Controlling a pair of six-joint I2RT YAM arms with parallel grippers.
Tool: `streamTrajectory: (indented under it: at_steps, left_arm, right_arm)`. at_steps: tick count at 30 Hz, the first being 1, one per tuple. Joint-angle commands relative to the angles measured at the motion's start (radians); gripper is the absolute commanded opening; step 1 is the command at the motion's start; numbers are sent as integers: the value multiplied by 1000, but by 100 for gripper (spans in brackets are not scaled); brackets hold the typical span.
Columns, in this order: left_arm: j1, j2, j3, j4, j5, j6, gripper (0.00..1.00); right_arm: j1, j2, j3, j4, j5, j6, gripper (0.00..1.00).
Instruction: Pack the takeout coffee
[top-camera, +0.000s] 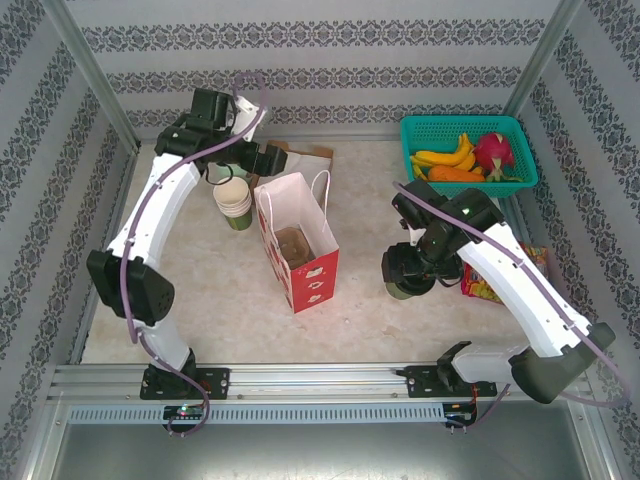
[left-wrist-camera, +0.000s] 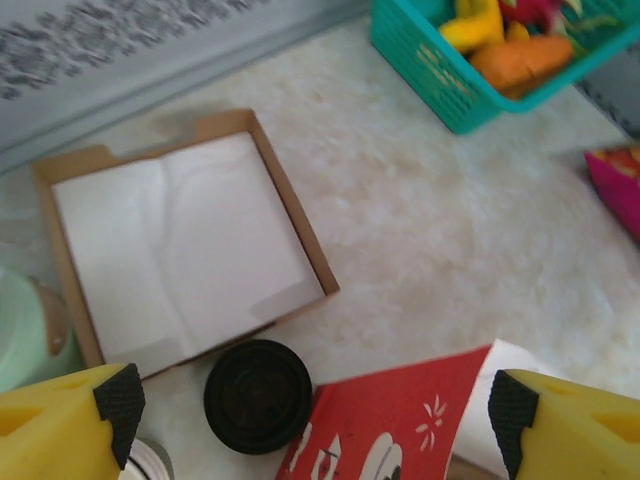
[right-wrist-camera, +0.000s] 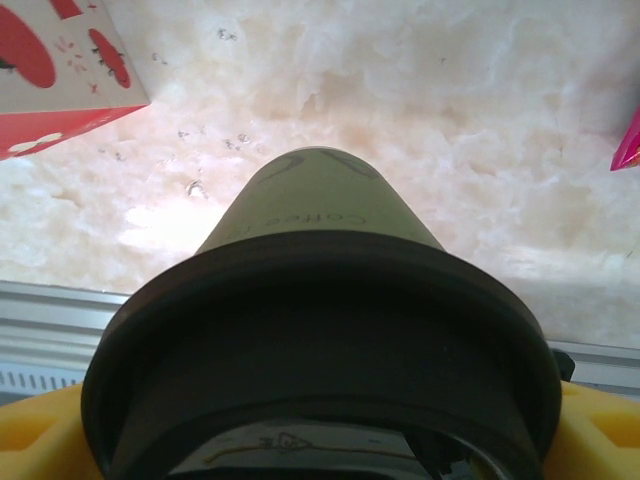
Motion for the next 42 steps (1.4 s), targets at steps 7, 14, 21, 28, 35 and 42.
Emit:
streamTrajectory:
  at_steps: [7, 14, 21, 28, 35, 42]
  left_arm:
    - [-31, 51, 55, -238, 95, 229, 66]
    - [-51, 67, 82, -221, 67, 175, 31]
    - [-92, 35, 55, -230, 7, 134, 13]
    - [-114, 23, 83, -233, -40, -59, 2]
    - [-144, -43, 12, -192, -26, -229, 0]
    - [-157, -47, -2, -213, -29, -384, 0]
  right_arm:
    - [123, 65, 301, -160, 36, 56, 73]
    - [230, 165, 548, -186, 41, 63, 72]
    - [311, 268, 805, -170, 23, 45, 71]
    - [351, 339, 871, -126, 47, 30, 70]
    - [375, 407, 870, -80, 86, 24, 70]
    - [391, 496, 904, -110, 81, 5, 70]
